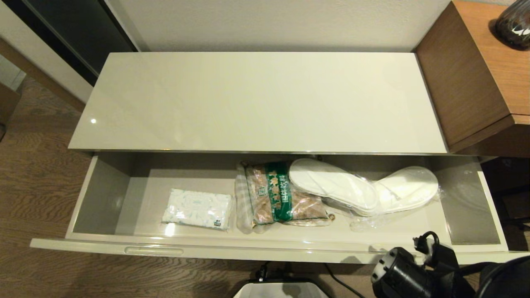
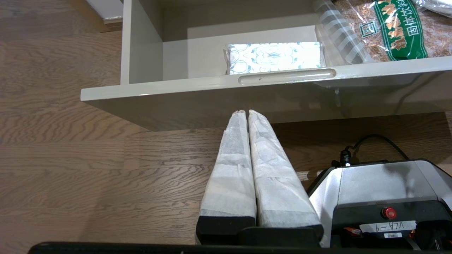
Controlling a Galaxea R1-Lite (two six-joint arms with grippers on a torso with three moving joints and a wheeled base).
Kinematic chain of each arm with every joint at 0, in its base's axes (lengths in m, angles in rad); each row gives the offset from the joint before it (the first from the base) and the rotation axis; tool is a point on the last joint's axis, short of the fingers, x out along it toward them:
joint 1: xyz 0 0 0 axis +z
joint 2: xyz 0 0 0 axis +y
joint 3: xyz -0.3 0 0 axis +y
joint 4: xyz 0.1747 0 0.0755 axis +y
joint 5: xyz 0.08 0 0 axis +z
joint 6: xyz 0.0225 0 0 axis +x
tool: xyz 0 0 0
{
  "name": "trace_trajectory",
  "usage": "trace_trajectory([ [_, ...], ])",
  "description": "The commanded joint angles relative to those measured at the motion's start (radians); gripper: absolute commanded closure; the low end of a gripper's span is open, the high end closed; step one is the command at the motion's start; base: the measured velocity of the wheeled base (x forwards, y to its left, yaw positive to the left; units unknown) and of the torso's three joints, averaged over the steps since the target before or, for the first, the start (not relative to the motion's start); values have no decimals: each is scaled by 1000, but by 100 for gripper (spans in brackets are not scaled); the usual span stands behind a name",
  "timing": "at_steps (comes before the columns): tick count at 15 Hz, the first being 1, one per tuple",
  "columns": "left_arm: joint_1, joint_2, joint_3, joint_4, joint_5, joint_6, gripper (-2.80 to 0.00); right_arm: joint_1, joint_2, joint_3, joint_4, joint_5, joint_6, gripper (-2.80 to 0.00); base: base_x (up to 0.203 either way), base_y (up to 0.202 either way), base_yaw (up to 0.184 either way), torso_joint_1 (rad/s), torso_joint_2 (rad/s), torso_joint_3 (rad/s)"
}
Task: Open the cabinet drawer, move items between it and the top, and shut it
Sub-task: Take out the solid drinks from the drawer
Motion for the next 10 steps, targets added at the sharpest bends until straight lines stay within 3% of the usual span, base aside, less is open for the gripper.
trace_trajectory([
  [1, 0, 2, -1, 0, 0, 1, 0, -120, 57, -25, -70, -3, -40, 0, 0, 0, 0, 0, 0, 0],
  [10, 0, 2, -1, 0, 0, 1, 0, -104, -89, 12, -44, 4, -105, 0, 0, 0, 0, 0, 0, 0],
])
